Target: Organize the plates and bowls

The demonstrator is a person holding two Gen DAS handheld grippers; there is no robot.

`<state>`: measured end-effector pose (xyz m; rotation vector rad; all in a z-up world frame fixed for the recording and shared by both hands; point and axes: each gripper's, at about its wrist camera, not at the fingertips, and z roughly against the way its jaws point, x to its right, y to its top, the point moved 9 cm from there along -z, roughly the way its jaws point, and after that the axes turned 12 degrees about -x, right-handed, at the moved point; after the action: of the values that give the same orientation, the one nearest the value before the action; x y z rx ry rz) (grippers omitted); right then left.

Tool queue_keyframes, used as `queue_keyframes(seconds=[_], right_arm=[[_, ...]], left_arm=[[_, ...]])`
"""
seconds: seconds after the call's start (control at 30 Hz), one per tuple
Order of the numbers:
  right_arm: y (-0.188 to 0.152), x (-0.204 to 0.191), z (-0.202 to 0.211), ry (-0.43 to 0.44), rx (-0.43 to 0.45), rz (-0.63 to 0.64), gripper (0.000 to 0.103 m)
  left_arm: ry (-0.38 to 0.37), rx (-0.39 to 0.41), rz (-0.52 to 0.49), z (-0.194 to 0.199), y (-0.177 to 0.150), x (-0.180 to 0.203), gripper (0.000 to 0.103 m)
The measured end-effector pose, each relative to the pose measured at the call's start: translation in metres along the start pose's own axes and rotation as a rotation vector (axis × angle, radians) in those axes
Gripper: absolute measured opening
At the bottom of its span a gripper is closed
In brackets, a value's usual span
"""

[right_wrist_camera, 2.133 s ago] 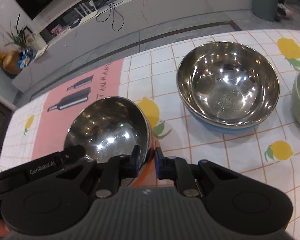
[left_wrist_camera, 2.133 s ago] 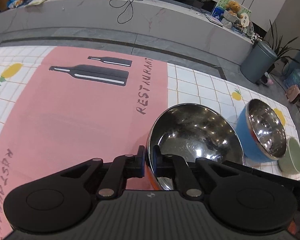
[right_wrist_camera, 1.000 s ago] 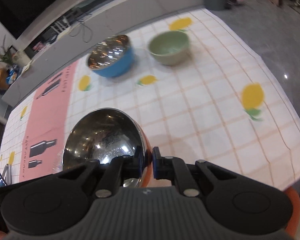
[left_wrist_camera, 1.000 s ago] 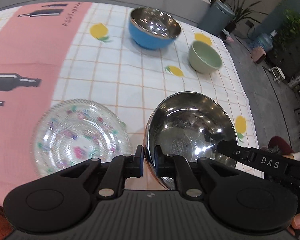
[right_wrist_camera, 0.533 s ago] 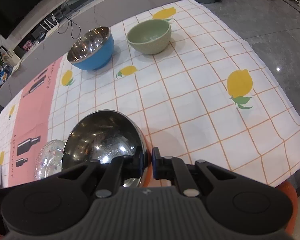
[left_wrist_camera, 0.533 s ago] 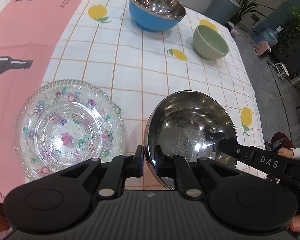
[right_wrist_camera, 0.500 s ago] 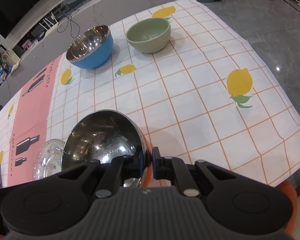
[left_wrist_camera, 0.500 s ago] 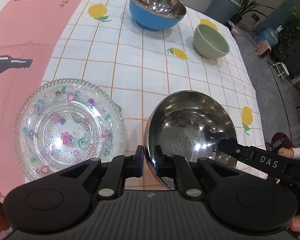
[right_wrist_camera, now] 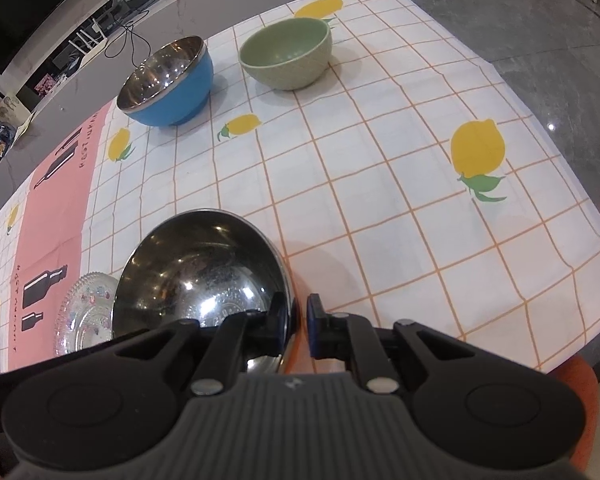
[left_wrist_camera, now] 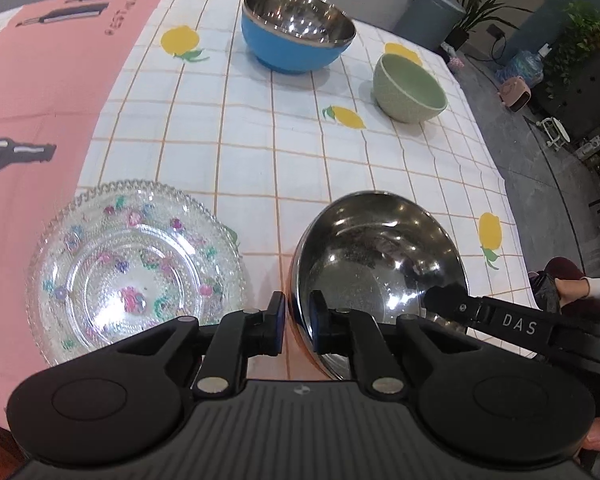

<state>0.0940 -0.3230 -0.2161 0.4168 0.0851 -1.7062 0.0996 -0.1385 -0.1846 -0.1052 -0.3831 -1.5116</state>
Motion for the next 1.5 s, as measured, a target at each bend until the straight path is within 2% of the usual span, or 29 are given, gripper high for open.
queue_keyframes(seconds=[0.03,0.07,0.13,0.4,0.5,0.73,0.83,0.97,1.13,1.27,1.5], right_arm=[[0.000,-0.001,0.001,0.000,0.003,0.006,0.013],[0.000,-0.001,0.002,-0.003,0.004,0.010,0.021],[0.002,-0.003,0.005,-0.007,0.018,0.019,0.027],[0.015,-0.020,0.033,-0.027,0.115,0.106,0.033],[0.026,-0.029,0.046,-0.034,0.151,0.136,0.034],[0.060,-0.051,0.051,-0.016,0.171,0.171,0.035],[0.078,-0.061,0.045,-0.005,0.164,0.179,0.036],[0.108,-0.075,0.034,-0.002,0.155,0.183,0.047],[0.150,-0.088,0.015,0.019,0.132,0.143,0.047],[0.182,-0.098,-0.005,0.061,0.103,0.083,0.047],[0.232,-0.096,-0.045,0.043,0.075,-0.026,0.046]], left_arm=[[0.002,0.001,0.000,0.001,0.001,-0.001,0.014],[0.003,0.007,0.001,0.003,0.002,-0.002,0.016],[0.006,0.027,-0.007,0.008,0.004,-0.004,0.019],[0.008,0.079,-0.046,0.031,0.023,-0.013,0.022],[-0.041,0.077,-0.031,0.040,0.032,-0.017,0.022],[-0.026,0.146,-0.059,0.057,0.078,-0.025,0.022],[-0.015,0.187,-0.073,0.063,0.106,-0.026,0.022],[-0.010,0.220,-0.071,0.062,0.145,-0.028,0.026],[0.011,0.239,-0.053,0.049,0.190,-0.035,0.032],[0.035,0.229,-0.014,0.030,0.222,-0.044,0.032],[0.061,0.200,0.016,-0.006,0.259,-0.056,0.032]])
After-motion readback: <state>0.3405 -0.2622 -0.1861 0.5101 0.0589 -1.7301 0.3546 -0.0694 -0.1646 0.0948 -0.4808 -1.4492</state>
